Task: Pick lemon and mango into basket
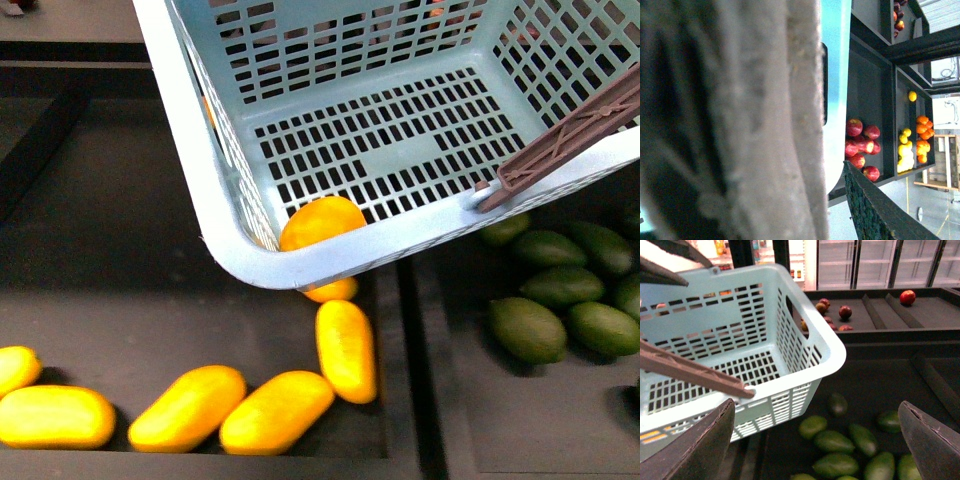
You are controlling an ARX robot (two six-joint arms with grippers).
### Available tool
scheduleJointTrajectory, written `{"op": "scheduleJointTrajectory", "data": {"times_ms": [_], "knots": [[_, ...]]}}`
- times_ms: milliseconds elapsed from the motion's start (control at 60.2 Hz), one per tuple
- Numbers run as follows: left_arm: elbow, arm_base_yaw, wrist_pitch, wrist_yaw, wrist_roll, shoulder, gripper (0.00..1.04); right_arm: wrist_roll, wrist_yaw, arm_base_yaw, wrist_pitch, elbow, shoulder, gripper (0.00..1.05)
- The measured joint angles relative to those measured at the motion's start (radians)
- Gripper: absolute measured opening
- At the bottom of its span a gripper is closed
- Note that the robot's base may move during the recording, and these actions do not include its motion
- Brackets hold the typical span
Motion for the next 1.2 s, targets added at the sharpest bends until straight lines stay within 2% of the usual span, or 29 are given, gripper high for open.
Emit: {"op": "scheduleJointTrajectory", "data": {"times_ms": [831,981,1080,1114,1197], "knots": [[0.000,0.006,0.000,-0.002,0.002,0.000,0.28,0.000,-0.007,0.000,0.000,0.000,0.000,0.96],[0.000,0.020,-0.001,-0.031,0.008,-0.003,0.28,0.000,-0.006,0.000,-0.001,0.000,0.001,0.96],[0.000,0.020,-0.002,-0.025,0.021,-0.001,0.28,0.080,0.222,0.058,-0.343,0.129,0.172,0.96],[0.000,0.018,-0.002,-0.018,0.012,-0.001,0.28,0.096,0.253,0.063,-0.415,0.167,0.252,0.96],[0.000,0.006,-0.002,-0.006,0.002,-0.001,0.28,0.116,0.269,0.058,-0.394,0.207,0.426,0.96]]}}
